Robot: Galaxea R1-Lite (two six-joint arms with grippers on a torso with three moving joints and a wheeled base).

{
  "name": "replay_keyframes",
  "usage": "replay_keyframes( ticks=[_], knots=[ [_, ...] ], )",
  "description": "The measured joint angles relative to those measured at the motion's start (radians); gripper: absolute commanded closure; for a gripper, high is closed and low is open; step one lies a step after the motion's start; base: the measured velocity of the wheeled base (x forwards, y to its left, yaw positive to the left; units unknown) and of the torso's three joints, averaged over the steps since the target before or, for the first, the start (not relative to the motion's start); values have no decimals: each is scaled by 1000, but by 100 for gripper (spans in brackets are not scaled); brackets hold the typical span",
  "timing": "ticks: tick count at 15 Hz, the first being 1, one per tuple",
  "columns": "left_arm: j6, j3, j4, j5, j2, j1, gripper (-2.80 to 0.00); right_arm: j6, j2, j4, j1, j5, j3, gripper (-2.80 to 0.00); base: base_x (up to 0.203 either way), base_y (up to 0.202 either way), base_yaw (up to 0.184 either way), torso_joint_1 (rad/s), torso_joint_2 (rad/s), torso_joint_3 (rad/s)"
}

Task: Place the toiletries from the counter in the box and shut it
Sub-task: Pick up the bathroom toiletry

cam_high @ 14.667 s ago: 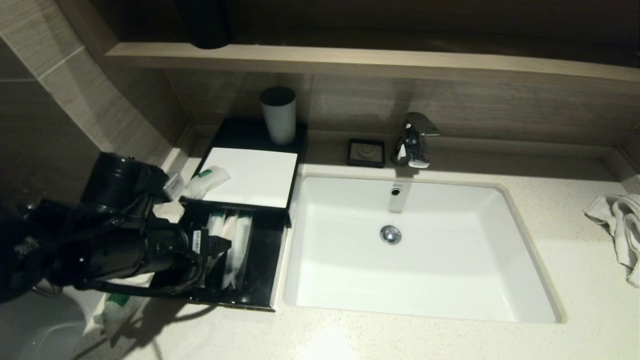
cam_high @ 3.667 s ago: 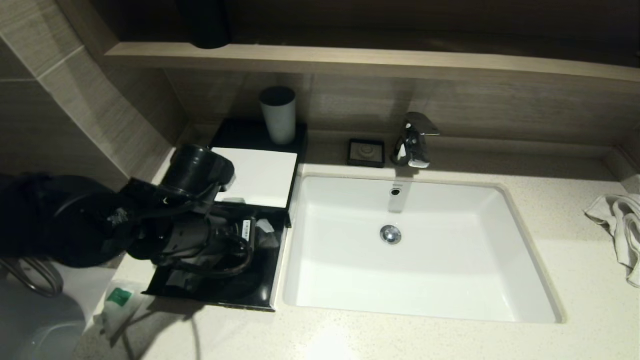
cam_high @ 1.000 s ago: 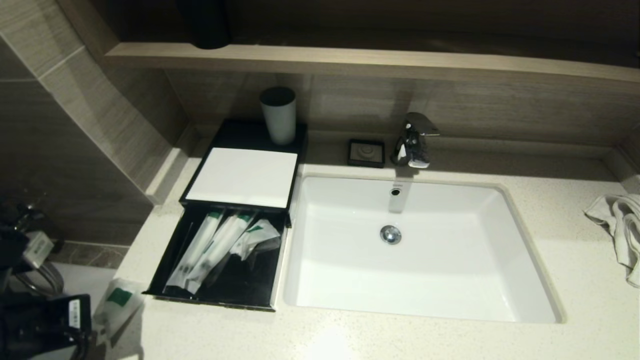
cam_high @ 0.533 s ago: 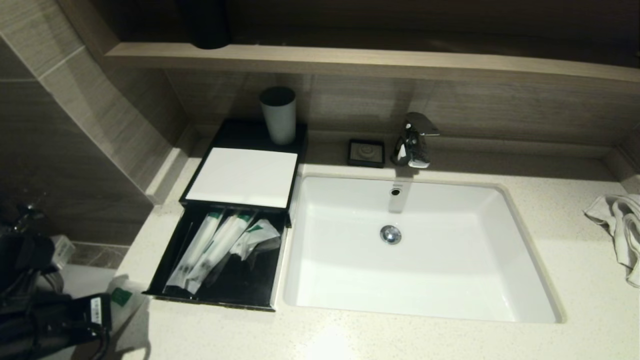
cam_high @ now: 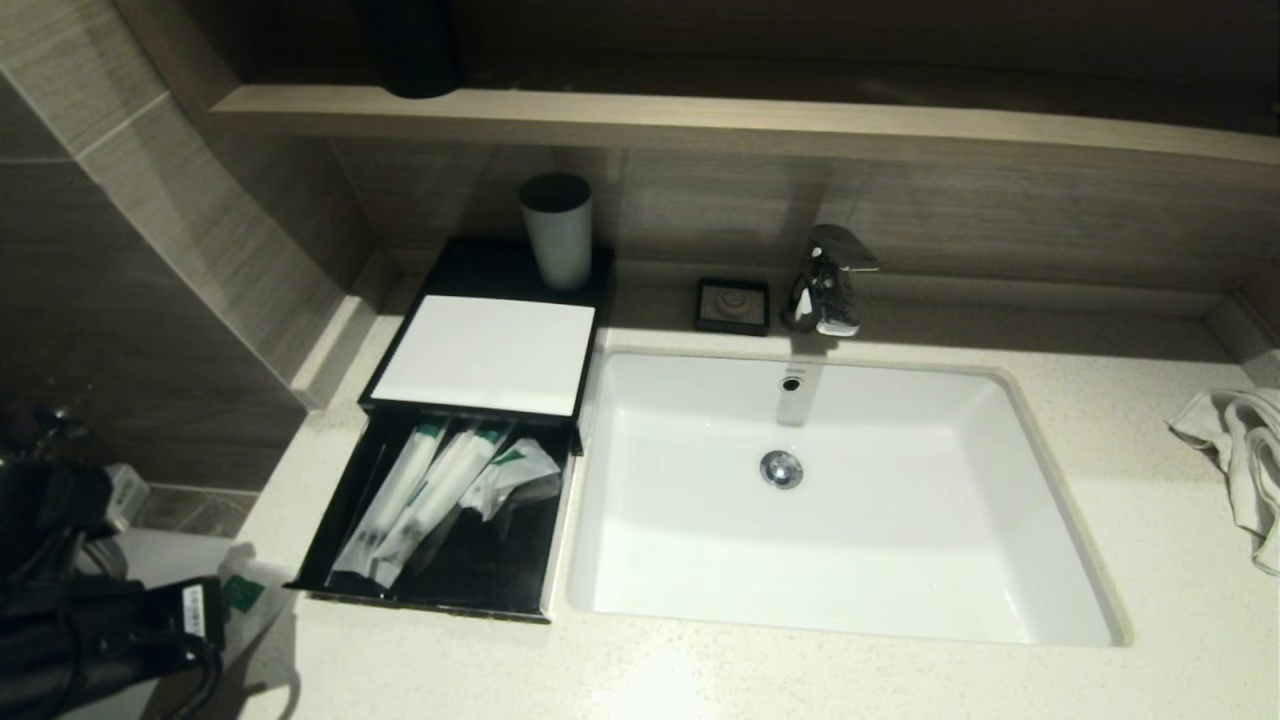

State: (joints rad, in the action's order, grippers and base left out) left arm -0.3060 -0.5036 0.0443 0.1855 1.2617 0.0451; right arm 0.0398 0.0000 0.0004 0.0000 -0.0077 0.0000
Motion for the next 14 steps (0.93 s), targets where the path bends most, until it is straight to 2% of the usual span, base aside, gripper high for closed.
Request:
replay_keyframes(
  ticks=[6, 10, 14],
  knots=[
    [0, -1, -24, -2, 55, -98, -280, 0, 0, 0, 0, 0, 0, 0, 0, 0, 0, 0, 0, 0],
    [-2, 11, -56, -8, 85, -111, -280, 0, 0, 0, 0, 0, 0, 0, 0, 0, 0, 0, 0, 0],
    [-2, 27, -66, -42, 95, -112, -280, 0, 0, 0, 0, 0, 0, 0, 0, 0, 0, 0, 0, 0]
  ],
)
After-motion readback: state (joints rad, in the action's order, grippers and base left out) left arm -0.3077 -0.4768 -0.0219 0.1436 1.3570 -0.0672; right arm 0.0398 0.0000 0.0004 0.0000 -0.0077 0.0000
